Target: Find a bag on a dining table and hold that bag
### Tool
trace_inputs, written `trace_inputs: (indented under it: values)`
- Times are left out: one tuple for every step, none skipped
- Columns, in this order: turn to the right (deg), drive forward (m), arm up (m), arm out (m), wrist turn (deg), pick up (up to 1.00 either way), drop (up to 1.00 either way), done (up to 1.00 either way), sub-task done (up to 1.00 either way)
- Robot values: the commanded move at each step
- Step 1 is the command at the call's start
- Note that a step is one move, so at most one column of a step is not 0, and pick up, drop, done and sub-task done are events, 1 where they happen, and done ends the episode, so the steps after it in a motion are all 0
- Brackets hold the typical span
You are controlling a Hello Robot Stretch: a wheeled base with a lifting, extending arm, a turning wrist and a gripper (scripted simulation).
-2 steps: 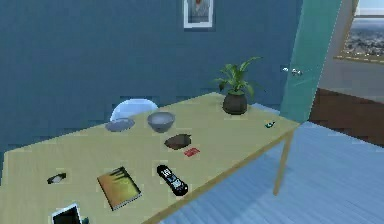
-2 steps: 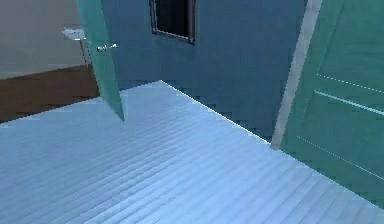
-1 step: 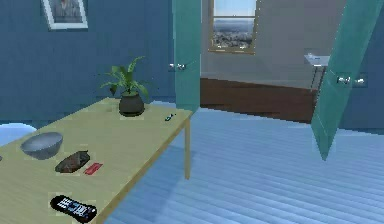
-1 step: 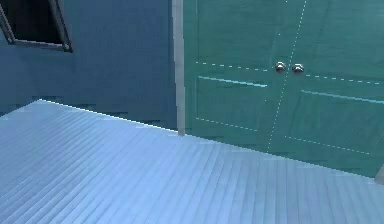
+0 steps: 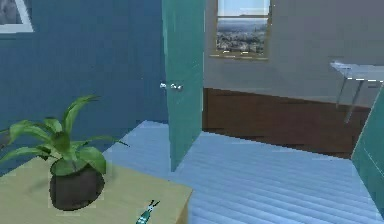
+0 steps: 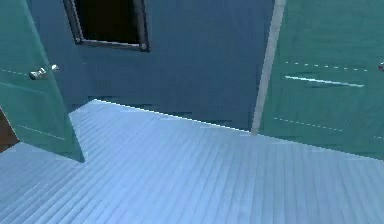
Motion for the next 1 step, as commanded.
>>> trace_inputs:
  values:
    - [-45.0,0.00,0.00,0.00,0.0,0.00,0.00,0.00,0.00]
